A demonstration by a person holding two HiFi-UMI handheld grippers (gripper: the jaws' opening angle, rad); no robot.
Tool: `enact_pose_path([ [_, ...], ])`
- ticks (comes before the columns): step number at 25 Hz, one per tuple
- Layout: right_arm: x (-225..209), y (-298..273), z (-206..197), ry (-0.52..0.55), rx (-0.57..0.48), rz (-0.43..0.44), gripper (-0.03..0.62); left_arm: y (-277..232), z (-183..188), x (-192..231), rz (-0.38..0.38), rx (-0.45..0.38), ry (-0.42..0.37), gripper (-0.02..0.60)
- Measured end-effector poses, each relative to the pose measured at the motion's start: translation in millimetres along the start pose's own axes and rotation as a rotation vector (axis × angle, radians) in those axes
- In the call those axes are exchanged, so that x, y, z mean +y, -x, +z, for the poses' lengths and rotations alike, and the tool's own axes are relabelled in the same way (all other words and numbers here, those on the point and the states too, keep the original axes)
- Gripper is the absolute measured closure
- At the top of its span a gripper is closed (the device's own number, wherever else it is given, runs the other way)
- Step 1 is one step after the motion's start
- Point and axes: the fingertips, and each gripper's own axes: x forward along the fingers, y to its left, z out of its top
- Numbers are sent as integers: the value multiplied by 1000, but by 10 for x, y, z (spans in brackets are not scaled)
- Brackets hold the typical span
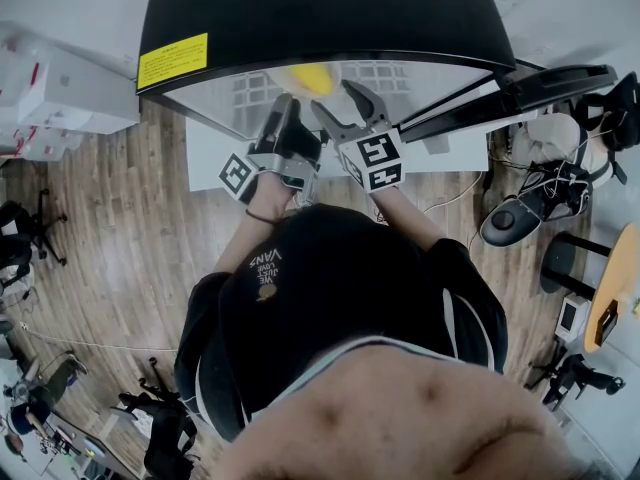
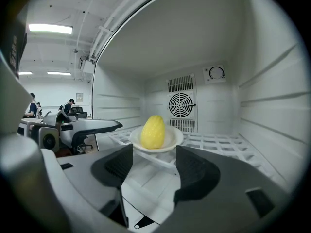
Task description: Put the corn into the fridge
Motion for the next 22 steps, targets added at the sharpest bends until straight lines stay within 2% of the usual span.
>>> enact_pose_path([
  [5,23,72,27,-11,-19,-4,327,26,-10,-43,-7,8,-34,430],
  [10,38,159,39,-10,-35,-4,327,47,14,-130,-23,20,-132,430],
  [14,77,238,61,16,-49,-7,329,68,6,-242,-33,37,-230,430],
  [22,81,391,61,24,-61,-21,329,95,-160,-466,-65,125,-453,431],
])
